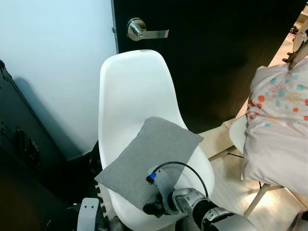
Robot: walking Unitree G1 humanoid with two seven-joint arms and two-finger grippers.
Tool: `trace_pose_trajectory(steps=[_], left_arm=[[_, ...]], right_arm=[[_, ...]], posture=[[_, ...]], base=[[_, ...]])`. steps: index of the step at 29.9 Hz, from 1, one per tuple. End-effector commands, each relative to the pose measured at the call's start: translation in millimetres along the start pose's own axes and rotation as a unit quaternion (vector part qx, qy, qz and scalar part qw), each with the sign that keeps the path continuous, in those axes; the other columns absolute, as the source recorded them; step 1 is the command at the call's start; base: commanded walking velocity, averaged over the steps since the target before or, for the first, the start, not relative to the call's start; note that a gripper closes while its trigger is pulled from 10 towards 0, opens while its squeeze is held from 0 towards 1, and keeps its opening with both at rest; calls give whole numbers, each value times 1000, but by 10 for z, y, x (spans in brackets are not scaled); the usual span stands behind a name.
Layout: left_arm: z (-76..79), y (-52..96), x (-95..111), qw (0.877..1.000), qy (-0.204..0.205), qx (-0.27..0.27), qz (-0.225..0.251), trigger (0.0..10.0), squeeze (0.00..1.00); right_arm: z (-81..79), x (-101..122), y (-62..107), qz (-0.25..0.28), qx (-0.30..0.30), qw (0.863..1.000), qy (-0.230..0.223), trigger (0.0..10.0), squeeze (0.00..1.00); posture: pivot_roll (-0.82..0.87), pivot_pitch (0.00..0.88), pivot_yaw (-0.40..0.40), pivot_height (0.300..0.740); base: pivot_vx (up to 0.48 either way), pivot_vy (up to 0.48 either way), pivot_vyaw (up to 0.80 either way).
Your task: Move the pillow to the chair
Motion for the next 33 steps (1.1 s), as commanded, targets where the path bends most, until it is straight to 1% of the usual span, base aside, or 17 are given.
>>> trace_pose_trajectory(steps=[1, 2, 4, 5, 6, 7, 8, 9, 11, 13, 15, 17, 20, 21, 22, 26, 33], left_arm=[[87, 134, -530, 996, 3, -13, -89, 10000, 0], [91, 132, -527, 996, 3, -14, -89, 10000, 0], [93, 130, -523, 996, 2, -14, -89, 10000, 0], [94, 129, -521, 996, 2, -15, -88, 10000, 0], [95, 128, -520, 996, 2, -15, -88, 10000, 0], [95, 128, -519, 996, 3, -15, -88, 10000, 0], [97, 127, -516, 996, 3, -15, -87, 10000, 0], [97, 127, -516, 996, 3, -15, -87, 10000, 0], [98, 122, -505, 996, 5, -14, -86, 10000, 0], [98, 121, -503, 996, 5, -14, -86, 10000, 0], [97, 118, -497, 996, 5, -13, -85, 10000, 0], [97, 114, -486, 996, 5, -13, -84, 10000, 0], [94, 103, -457, 997, 5, -12, -79, 10000, 0], [94, 103, -457, 997, 5, -12, -79, 10000, 0], [90, 97, -440, 997, 7, -9, -77, 10000, 0], [79, 90, -423, 997, 12, -5, -74, 10000, 0], [32, 90, -423, 997, 20, 7, -77, 10000, 0]], right_arm=[[-32, 134, 52, 5, 40, 997, 68, 10000, 1000], [-61, 67, 114, -17, 83, 989, 118, 10000, 1000], [-101, 97, 161, -6, 116, 984, 131, 10000, 1000], [-164, 202, 217, 29, 154, 978, 136, 10000, 1000], [-229, 349, 296, 77, 190, 968, 142, 10000, 855], [-285, 546, 411, 136, 228, 956, 125, 10000, 0], [-317, 861, 621, 230, 265, 931, 104, 10000, 0], [-317, 861, 621, 230, 265, 931, 104, 10000, 0], [-228, 1303, 944, 368, 269, 888, 56, 10000, 0], [-198, 1354, 972, 384, 259, 884, 52, 10000, 0], [-125, 1397, 927, 390, 228, 891, 34, 10000, 0], [69, 1437, 781, 393, 152, 906, -54, 10000, 0], [172, 1328, 599, 380, 87, 912, -129, 10000, 0], [172, 1328, 599, 380, 87, 912, -129, 10000, 0], [177, 1177, 485, 361, 62, 917, -155, 10000, 0], [157, 966, 357, 336, 43, 921, -193, 10000, 0], [170, 826, 280, 320, 22, 921, -222, 10000, 0]], posture=[[114, 113, -73, 635], [114, 111, -74, 635], [115, 111, -74, 635], [115, 111, -74, 635], [115, 110, -74, 635], [115, 110, -74, 635], [115, 110, -72, 635], [115, 110, -72, 635], [113, 110, -70, 635], [113, 110, -70, 635], [109, 109, -69, 635], [109, 106, -69, 635], [112, 102, -71, 650], [112, 102, -71, 650], [115, 98, -71, 660], [117, 94, -73, 675], [112, 90, -69, 705]], base=[[0, 0, 0], [0, 0, 0], [0, 0, 0], [0, 0, 0], [0, 0, 0], [0, 0, 0], [0, 0, 0], [0, 0, 0], [0, 0, 0], [0, 0, 0], [0, 0, 0], [0, 0, 0], [0, 0, 0], [0, 0, 0], [0, 0, 0], [0, 0, 0], [0, 0, 0]])
Point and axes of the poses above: a point about 5 cm out from each wrist's last joint towards the gripper, its own y axis pointing back from the gripper into the wrist, its own x axis along the axis of the wrist's last joint, z = x × y, the point moved 6 cm from there along -y, pointing out of the wrist towards the gripper, and after that the axes turned 8 degrees about y, right-handed, at the moved point
